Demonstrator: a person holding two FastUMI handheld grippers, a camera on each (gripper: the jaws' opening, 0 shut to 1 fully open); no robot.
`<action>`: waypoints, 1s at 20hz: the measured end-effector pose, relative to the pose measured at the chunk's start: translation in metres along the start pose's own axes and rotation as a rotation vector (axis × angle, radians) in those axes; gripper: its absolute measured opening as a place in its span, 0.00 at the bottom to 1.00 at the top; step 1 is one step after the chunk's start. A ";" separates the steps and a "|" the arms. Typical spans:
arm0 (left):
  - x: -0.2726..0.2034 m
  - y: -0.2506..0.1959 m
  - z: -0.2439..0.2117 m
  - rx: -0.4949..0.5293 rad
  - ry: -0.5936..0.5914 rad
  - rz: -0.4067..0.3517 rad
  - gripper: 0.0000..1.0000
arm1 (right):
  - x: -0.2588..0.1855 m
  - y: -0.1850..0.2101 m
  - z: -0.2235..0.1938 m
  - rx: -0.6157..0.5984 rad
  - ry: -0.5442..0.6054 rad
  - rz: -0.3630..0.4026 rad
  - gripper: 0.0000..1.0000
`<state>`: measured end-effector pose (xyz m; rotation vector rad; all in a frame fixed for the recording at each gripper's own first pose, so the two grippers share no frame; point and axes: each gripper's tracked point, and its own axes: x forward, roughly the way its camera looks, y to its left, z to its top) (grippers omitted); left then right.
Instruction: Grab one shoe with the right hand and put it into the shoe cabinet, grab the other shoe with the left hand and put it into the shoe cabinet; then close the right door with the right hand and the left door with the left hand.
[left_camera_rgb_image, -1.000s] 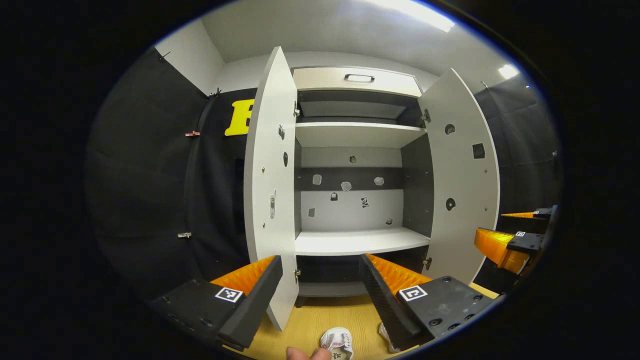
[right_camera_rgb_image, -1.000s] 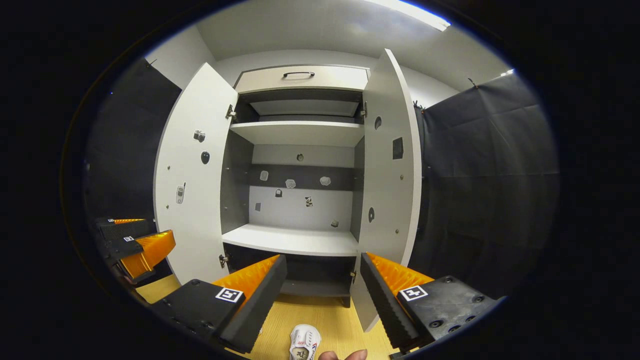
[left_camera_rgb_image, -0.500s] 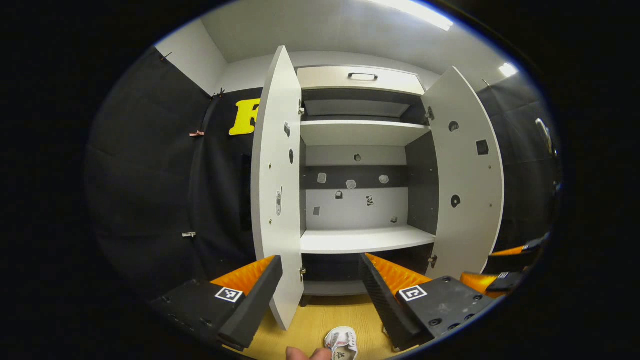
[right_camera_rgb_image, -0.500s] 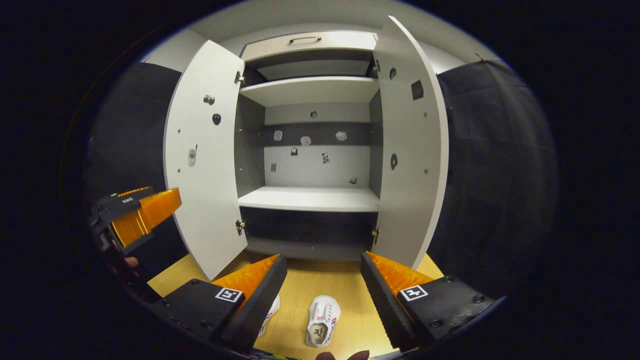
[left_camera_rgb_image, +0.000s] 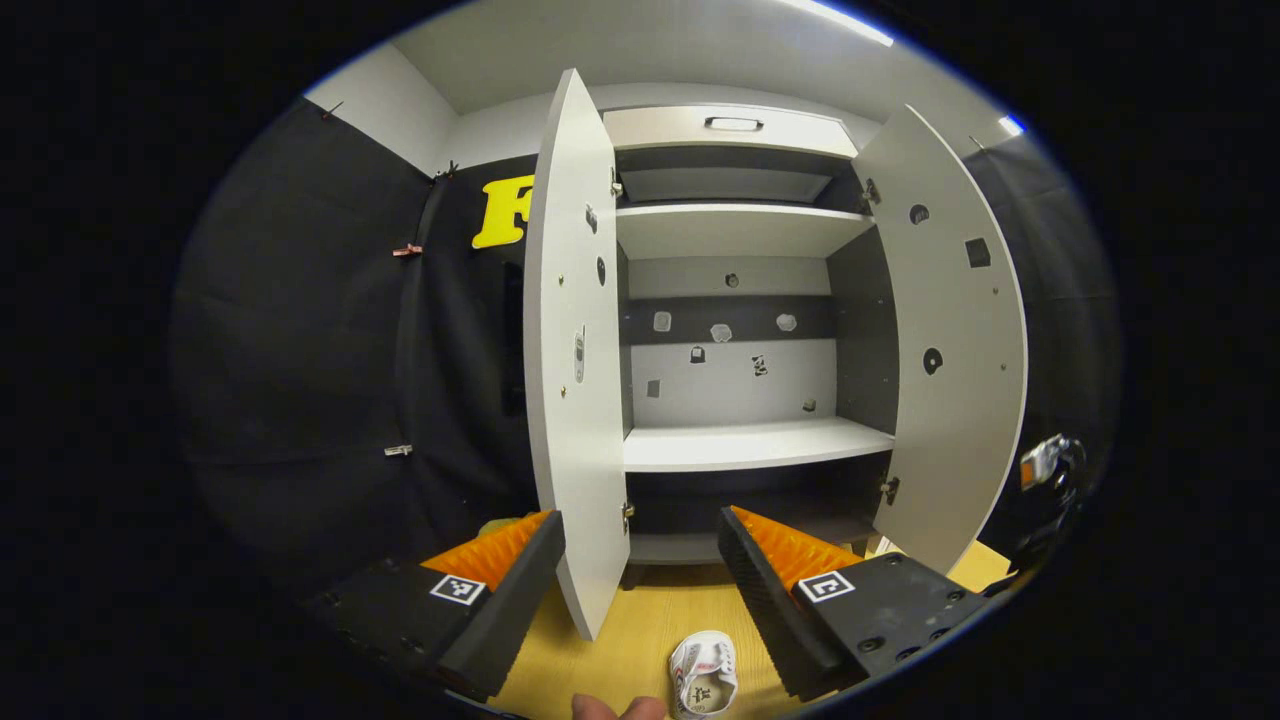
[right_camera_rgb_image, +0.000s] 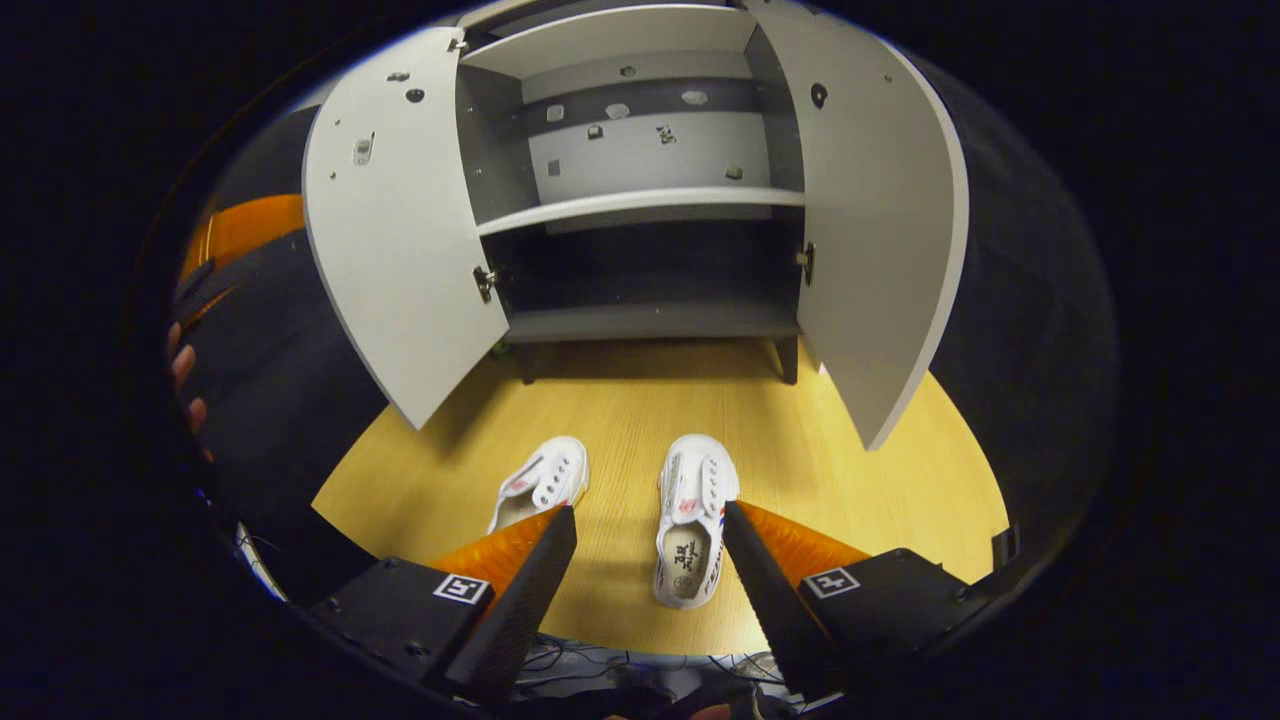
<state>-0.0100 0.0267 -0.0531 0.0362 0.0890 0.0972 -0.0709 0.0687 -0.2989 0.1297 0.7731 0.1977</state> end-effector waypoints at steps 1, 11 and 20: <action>-0.001 0.002 -0.003 0.002 0.005 0.003 0.97 | 0.010 0.000 -0.011 0.008 0.031 -0.003 0.90; -0.002 0.021 -0.028 0.018 0.064 0.030 0.97 | 0.115 -0.021 -0.082 0.113 0.161 -0.114 0.46; -0.010 0.052 -0.045 0.004 0.115 0.083 0.97 | 0.169 -0.028 -0.064 0.074 0.010 -0.182 0.20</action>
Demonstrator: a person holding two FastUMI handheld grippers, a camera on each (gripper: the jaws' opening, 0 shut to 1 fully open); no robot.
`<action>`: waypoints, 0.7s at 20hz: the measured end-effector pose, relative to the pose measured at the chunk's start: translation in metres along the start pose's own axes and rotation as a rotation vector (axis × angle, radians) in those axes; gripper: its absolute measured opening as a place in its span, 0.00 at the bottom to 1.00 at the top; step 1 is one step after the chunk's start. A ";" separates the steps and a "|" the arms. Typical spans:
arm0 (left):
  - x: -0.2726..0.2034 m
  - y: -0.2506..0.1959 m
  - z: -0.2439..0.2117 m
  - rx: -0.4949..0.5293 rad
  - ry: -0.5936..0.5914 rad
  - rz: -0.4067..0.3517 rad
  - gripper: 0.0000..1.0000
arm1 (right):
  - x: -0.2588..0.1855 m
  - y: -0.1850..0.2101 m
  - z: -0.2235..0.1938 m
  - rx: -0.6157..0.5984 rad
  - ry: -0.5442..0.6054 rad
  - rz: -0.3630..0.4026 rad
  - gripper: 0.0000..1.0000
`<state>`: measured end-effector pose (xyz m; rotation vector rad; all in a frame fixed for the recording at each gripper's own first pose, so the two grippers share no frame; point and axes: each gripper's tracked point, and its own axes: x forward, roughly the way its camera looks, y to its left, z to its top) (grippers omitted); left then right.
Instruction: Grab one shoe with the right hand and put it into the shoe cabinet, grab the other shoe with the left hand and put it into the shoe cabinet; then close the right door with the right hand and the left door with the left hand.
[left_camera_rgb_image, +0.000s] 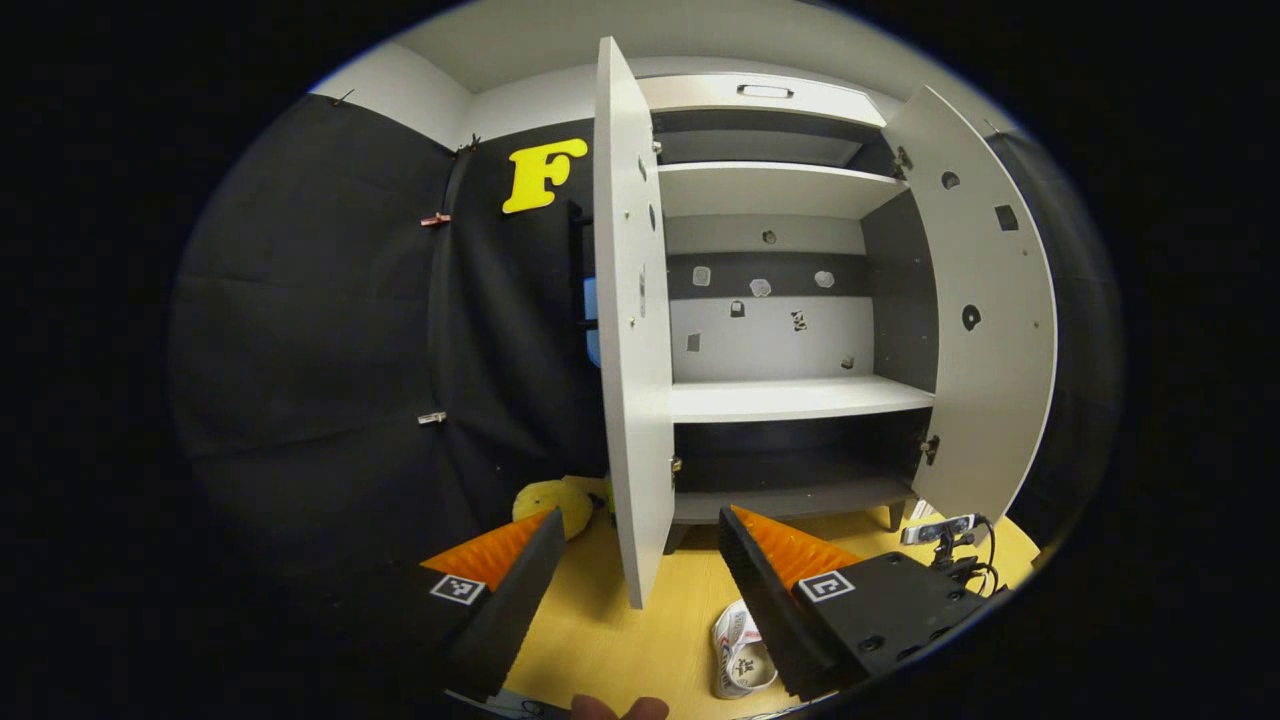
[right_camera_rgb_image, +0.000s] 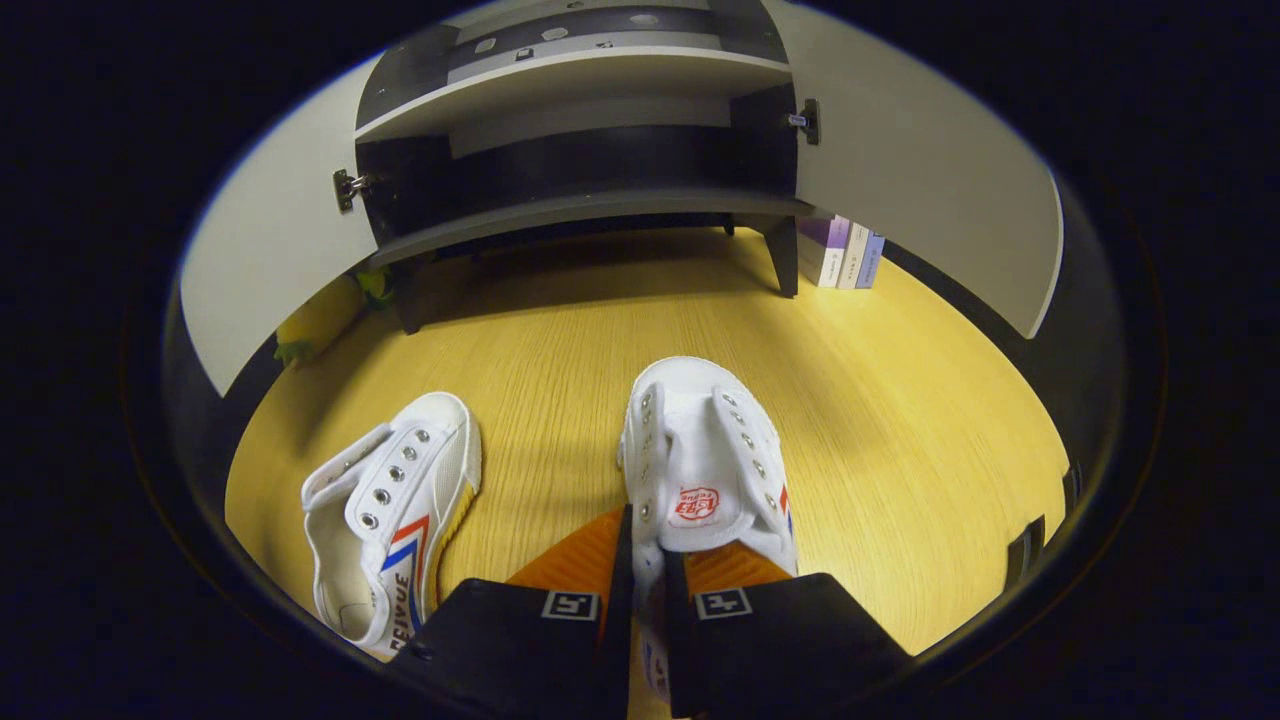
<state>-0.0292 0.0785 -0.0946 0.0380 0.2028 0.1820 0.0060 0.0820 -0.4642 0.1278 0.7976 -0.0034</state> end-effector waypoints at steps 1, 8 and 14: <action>0.000 0.003 -0.003 0.003 0.006 0.005 0.97 | -0.007 0.001 0.000 -0.003 0.002 0.016 0.10; 0.007 0.000 -0.009 -0.007 0.010 -0.020 0.97 | -0.020 -0.006 0.016 -0.021 0.018 0.097 0.05; 0.017 -0.015 0.003 -0.021 -0.027 -0.051 0.97 | -0.069 -0.006 0.057 -0.017 -0.013 0.150 0.05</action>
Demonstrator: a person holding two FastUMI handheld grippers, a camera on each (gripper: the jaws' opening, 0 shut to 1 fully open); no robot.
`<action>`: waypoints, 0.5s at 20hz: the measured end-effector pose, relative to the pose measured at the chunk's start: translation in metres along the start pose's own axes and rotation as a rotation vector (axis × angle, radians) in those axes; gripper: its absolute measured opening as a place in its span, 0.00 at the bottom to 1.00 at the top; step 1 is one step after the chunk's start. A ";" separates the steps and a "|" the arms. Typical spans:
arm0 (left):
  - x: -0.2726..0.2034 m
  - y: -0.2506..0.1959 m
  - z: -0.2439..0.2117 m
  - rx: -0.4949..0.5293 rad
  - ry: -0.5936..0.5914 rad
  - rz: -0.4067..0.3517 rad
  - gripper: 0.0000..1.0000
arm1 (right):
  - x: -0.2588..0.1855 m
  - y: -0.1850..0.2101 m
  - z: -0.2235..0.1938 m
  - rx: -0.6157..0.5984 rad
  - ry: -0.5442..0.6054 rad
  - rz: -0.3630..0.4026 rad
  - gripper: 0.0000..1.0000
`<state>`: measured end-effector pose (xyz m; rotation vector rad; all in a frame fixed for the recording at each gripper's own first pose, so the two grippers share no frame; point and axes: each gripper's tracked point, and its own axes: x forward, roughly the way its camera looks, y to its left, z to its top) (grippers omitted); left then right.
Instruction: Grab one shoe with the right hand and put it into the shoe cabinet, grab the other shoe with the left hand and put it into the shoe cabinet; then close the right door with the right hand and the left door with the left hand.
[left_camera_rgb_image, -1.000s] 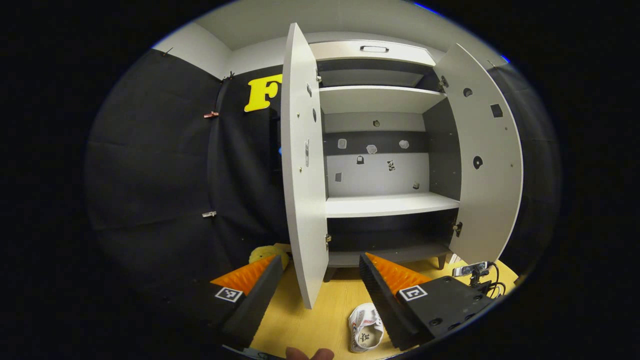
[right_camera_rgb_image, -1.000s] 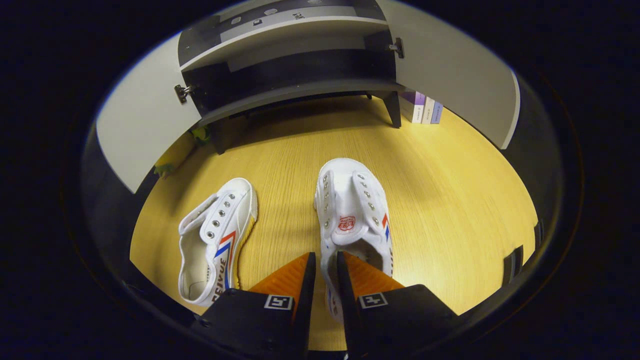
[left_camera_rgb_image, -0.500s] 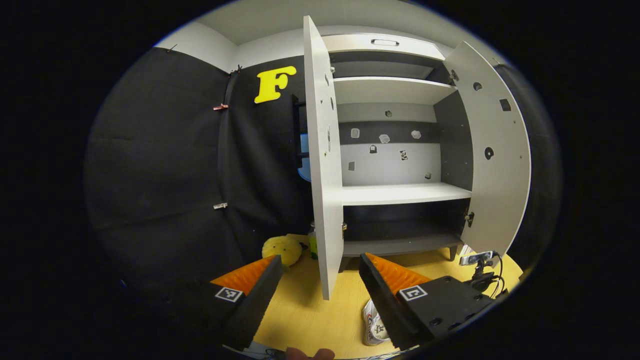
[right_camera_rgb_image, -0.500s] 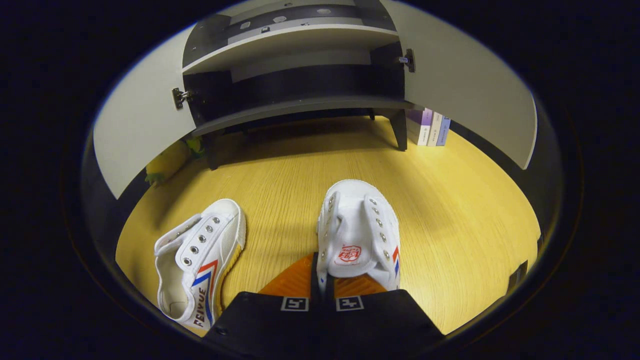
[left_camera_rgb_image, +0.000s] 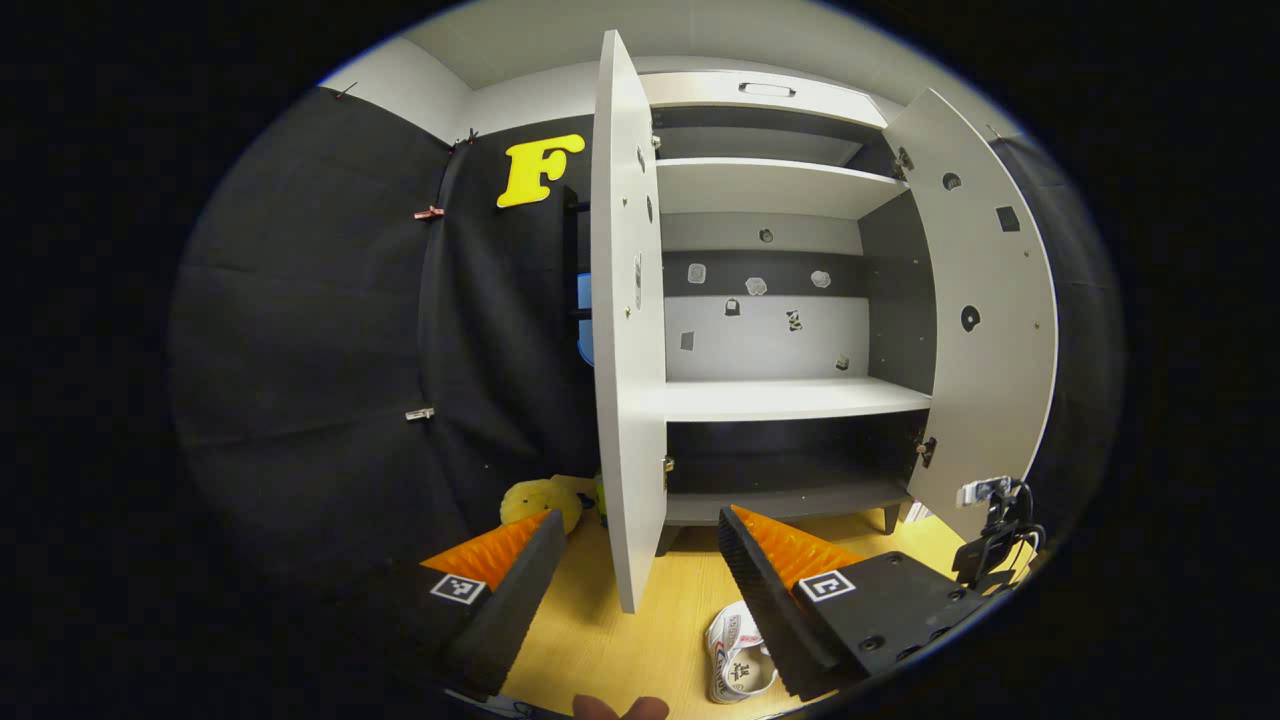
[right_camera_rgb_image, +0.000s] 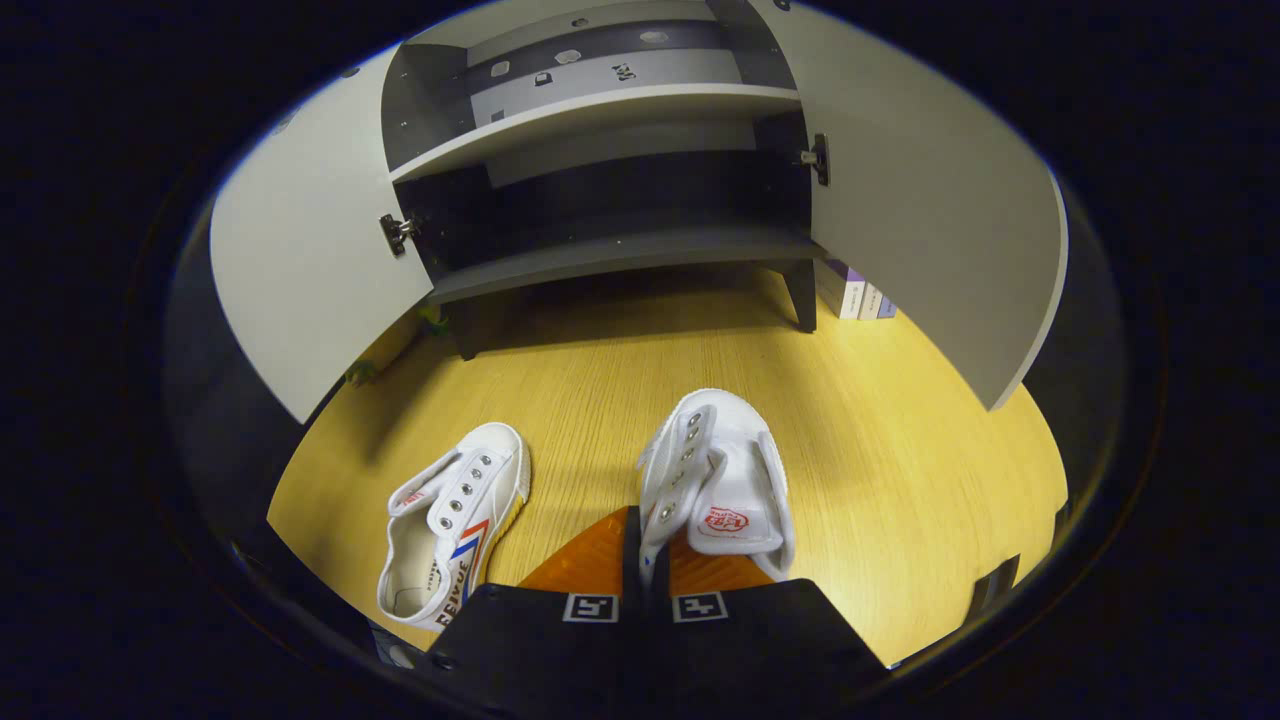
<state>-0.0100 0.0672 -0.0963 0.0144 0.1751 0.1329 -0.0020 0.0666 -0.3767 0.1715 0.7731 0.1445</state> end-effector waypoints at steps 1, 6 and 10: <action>0.002 -0.002 0.000 0.001 -0.005 -0.005 0.97 | -0.010 0.004 0.012 -0.006 -0.013 0.012 0.05; 0.009 -0.014 0.004 0.014 -0.024 -0.029 0.97 | -0.059 0.019 0.092 -0.053 -0.097 0.024 0.05; 0.014 -0.027 0.000 -0.007 -0.014 -0.064 0.97 | -0.084 0.036 0.166 -0.094 -0.166 0.029 0.05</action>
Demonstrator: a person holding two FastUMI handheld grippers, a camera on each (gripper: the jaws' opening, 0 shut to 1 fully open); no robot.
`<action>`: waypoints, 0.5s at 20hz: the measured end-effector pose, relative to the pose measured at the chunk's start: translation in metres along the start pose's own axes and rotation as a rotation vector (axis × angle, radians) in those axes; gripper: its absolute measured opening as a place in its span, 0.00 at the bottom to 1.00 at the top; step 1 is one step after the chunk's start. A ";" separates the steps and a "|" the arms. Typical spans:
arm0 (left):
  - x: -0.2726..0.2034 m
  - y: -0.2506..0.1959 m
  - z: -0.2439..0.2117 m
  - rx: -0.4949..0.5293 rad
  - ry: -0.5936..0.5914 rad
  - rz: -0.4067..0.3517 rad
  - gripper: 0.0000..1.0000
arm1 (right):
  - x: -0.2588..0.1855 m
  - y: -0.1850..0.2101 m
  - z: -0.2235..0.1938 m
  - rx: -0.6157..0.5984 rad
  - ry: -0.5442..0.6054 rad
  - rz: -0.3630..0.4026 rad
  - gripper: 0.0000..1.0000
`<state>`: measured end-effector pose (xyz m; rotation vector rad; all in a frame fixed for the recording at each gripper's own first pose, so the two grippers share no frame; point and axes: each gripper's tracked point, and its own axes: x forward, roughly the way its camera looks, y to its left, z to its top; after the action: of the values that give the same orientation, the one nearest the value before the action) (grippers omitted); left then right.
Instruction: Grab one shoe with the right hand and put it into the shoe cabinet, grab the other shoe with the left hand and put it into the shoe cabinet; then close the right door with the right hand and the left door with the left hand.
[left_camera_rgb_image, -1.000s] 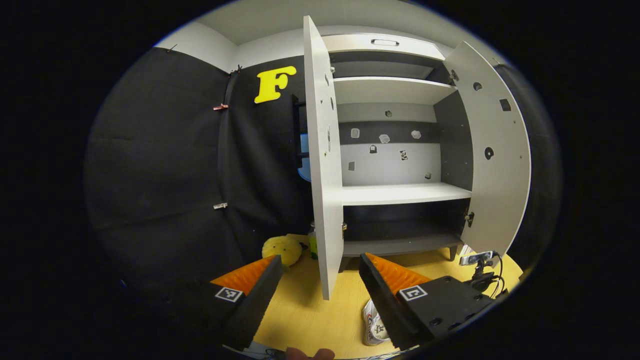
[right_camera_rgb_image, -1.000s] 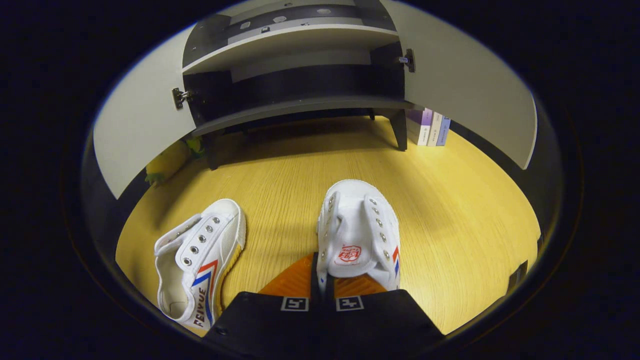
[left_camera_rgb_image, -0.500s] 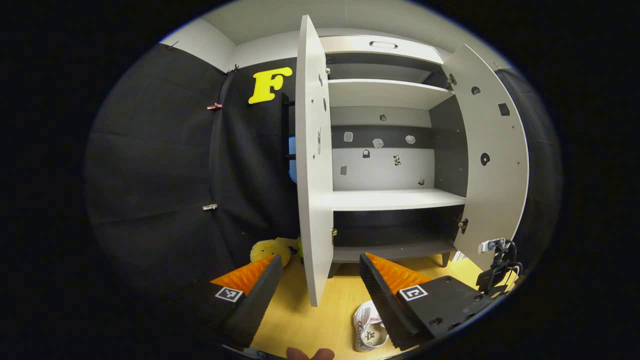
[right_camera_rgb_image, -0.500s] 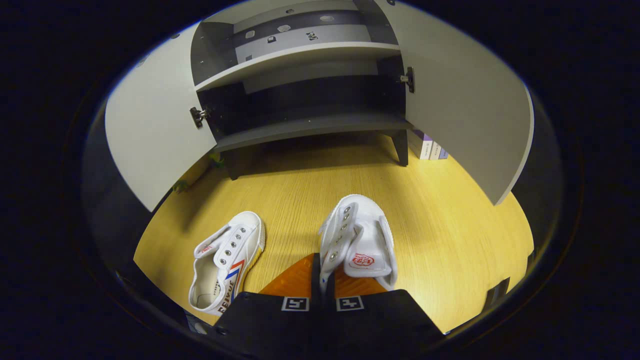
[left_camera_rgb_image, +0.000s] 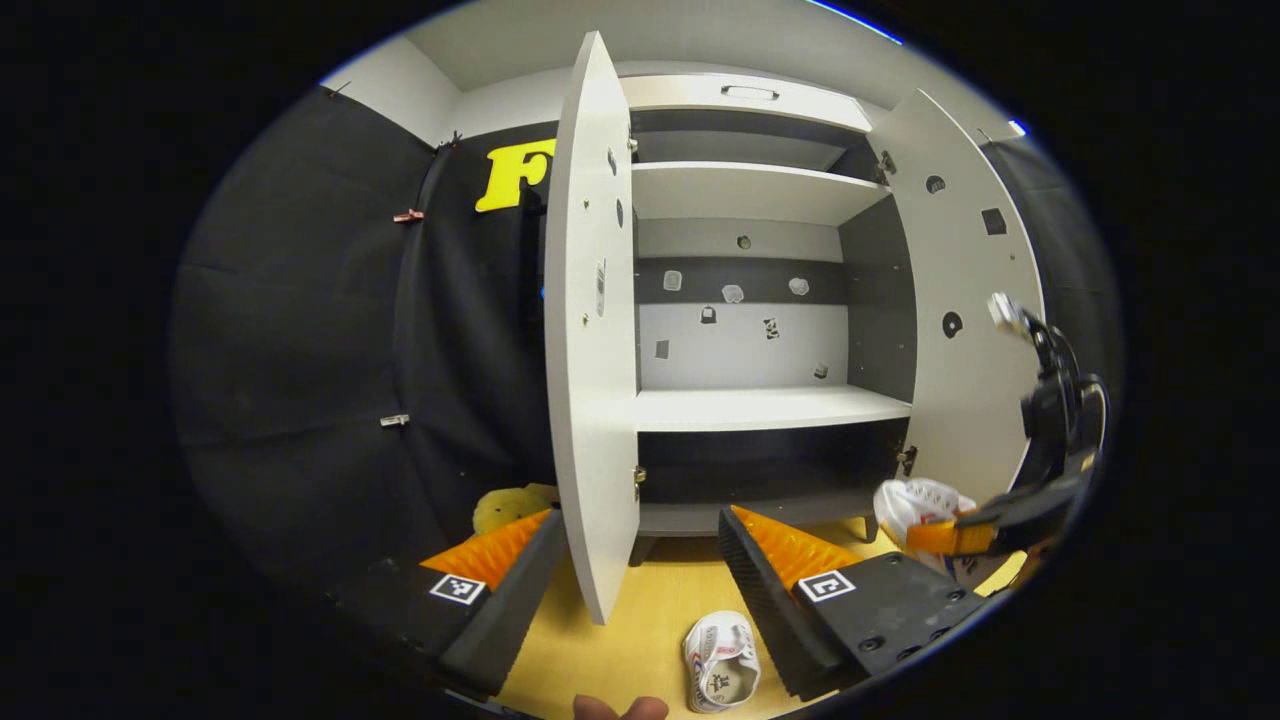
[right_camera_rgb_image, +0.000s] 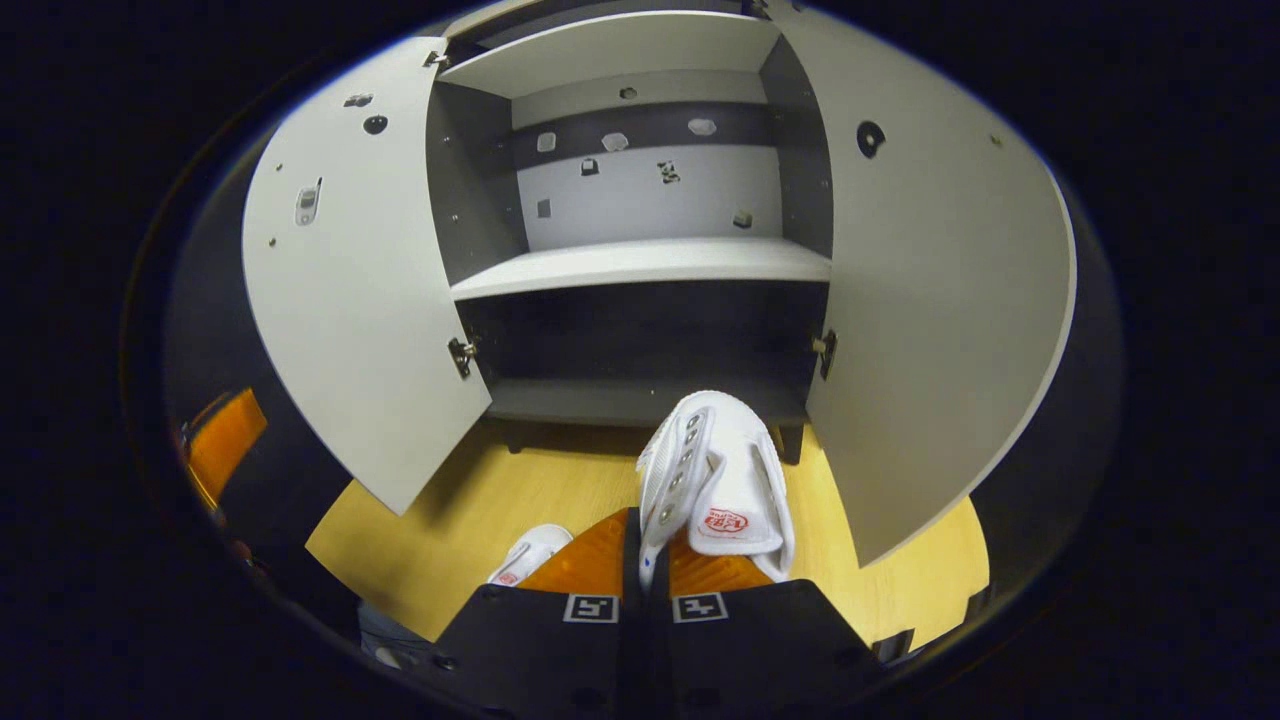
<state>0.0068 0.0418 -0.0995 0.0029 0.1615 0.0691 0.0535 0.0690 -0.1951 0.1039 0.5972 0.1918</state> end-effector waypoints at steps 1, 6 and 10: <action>0.002 -0.003 0.000 -0.004 0.002 -0.008 0.97 | 0.001 0.001 0.019 -0.007 -0.012 0.001 0.05; 0.005 -0.016 0.002 -0.005 -0.010 -0.046 0.97 | 0.024 0.005 0.102 -0.007 -0.035 0.014 0.05; 0.009 -0.019 0.001 -0.011 -0.010 -0.063 0.97 | 0.064 0.005 0.164 -0.046 -0.050 0.001 0.05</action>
<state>0.0173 0.0231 -0.1003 -0.0132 0.1515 0.0073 0.1975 0.0805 -0.0950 0.0646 0.5422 0.2034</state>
